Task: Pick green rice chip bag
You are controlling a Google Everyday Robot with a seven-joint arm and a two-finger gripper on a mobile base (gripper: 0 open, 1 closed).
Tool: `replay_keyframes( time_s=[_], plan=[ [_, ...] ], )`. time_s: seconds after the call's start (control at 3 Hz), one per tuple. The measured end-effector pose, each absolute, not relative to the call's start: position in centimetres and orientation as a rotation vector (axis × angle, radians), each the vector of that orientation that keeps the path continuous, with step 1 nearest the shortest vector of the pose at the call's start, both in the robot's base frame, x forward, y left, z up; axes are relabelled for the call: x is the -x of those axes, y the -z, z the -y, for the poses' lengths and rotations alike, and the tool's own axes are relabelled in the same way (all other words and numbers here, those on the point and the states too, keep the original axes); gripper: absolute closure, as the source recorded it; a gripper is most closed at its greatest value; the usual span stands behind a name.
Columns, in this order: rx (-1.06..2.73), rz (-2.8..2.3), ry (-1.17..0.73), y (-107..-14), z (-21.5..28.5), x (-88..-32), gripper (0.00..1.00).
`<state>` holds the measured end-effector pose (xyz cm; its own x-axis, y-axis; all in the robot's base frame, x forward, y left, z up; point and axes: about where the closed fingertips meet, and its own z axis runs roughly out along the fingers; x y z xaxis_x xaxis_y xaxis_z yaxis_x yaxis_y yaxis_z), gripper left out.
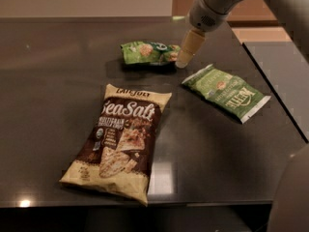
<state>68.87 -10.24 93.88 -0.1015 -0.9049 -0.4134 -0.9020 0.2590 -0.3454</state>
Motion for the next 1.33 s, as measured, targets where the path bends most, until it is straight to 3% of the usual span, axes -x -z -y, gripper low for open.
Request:
replay_keyframes(
  time_s=[1.33],
  plan=[
    [1.808,-2.034,-0.014,-88.0,3.6,-75.5,0.00]
  ],
)
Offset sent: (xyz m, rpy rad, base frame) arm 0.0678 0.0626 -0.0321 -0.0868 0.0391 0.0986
